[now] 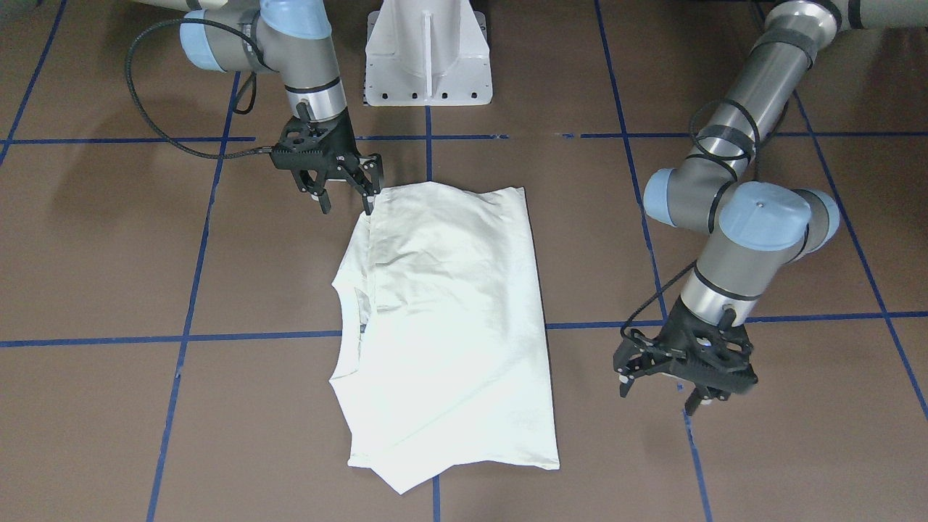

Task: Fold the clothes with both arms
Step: 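Move both grippers to the shirt edge nearest the robot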

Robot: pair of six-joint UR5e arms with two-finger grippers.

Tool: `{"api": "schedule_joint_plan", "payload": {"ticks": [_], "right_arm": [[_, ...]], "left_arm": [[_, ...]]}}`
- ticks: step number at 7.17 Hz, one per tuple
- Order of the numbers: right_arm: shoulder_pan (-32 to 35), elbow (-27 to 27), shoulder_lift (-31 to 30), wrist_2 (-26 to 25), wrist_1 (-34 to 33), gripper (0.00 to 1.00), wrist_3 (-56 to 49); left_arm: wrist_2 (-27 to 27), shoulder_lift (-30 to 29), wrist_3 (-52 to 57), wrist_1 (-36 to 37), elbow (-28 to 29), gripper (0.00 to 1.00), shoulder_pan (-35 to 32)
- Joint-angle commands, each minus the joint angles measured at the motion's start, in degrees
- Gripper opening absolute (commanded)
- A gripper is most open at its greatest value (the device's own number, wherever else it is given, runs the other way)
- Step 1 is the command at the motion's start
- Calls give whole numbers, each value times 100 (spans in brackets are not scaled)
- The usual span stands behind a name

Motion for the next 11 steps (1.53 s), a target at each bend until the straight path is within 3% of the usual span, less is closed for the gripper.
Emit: {"api": "schedule_joint_plan", "payload": {"ticks": [1, 3, 4, 5, 6, 8, 11], "right_arm": [[-51, 506, -219, 20, 28, 100, 744], [-113, 630, -227, 11, 254, 100, 1160], [-113, 630, -280, 11, 465, 99, 1318], [-113, 639, -272, 2, 502, 99, 1328], [-113, 647, -263, 2, 511, 99, 1320], [-113, 656, -263, -7, 511, 100, 1320], [-113, 648, -271, -42, 503, 100, 1320]], "left_arm": [[-46, 873, -1368, 10, -1439, 100, 527], [24, 1629, -2730, 10, -2636, 100, 1220], [303, 1850, -3494, -16, -2946, 94, 1589], [923, 1887, -4355, -69, -3010, 78, 2080], [1399, 1879, -4885, -69, -3010, 72, 2485], [1799, 1853, -5215, -60, -3001, 71, 2892], [1905, 1887, -5233, -52, -2887, 69, 3042]]}}
